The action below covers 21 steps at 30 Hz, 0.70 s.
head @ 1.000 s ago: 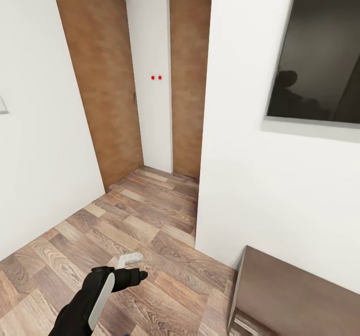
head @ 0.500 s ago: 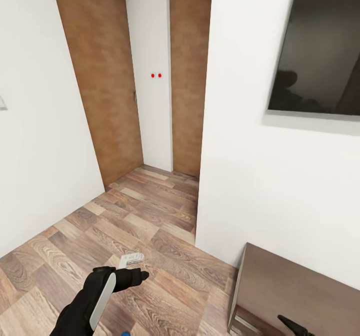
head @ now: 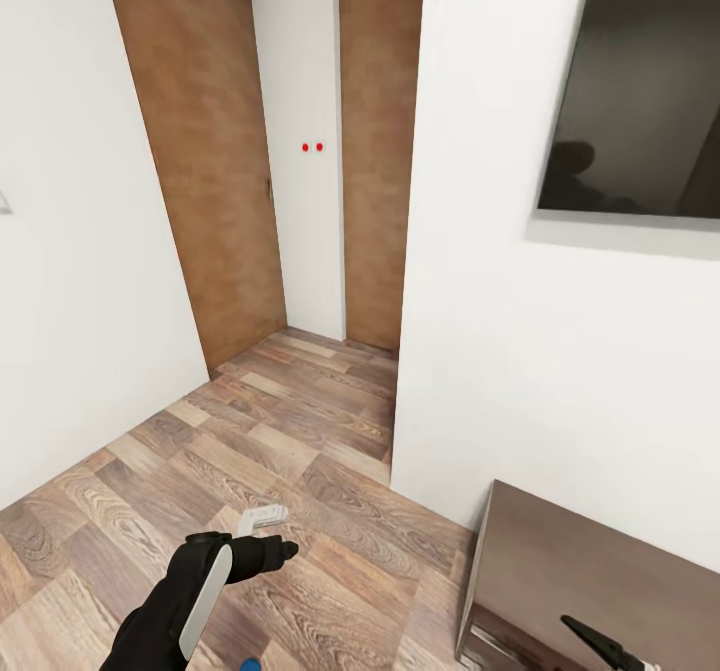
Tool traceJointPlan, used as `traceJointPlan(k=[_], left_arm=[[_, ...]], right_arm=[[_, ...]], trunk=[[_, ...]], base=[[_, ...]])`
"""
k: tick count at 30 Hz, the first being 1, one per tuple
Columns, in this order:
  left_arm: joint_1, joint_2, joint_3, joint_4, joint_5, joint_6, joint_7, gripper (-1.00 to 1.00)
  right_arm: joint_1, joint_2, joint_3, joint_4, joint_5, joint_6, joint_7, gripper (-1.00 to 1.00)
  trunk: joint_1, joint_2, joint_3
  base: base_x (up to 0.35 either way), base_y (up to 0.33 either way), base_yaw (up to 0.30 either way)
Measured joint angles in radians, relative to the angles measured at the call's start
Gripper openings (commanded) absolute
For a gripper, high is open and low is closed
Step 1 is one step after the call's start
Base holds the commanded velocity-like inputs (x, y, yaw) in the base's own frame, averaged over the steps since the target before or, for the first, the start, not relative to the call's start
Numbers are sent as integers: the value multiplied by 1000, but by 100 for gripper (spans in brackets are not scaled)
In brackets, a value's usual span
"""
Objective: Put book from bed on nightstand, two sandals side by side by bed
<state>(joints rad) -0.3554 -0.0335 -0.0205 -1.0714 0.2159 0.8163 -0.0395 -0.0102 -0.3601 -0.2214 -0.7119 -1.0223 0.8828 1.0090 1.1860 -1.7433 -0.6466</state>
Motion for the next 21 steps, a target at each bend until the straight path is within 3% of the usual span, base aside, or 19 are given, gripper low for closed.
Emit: traceJointPlan(k=[5, 21], left_arm=[[0, 0, 0, 0, 0, 0, 0, 100], [0, 1, 2, 0, 0, 0, 2, 100]], right_arm=[[0, 0, 0, 0, -43, 51, 0, 100], [0, 4, 0, 1, -50, 59, -1, 100]], trunk=[[19, -35, -16], [81, -147, -66]], base=[[0, 0, 0], [0, 0, 0]])
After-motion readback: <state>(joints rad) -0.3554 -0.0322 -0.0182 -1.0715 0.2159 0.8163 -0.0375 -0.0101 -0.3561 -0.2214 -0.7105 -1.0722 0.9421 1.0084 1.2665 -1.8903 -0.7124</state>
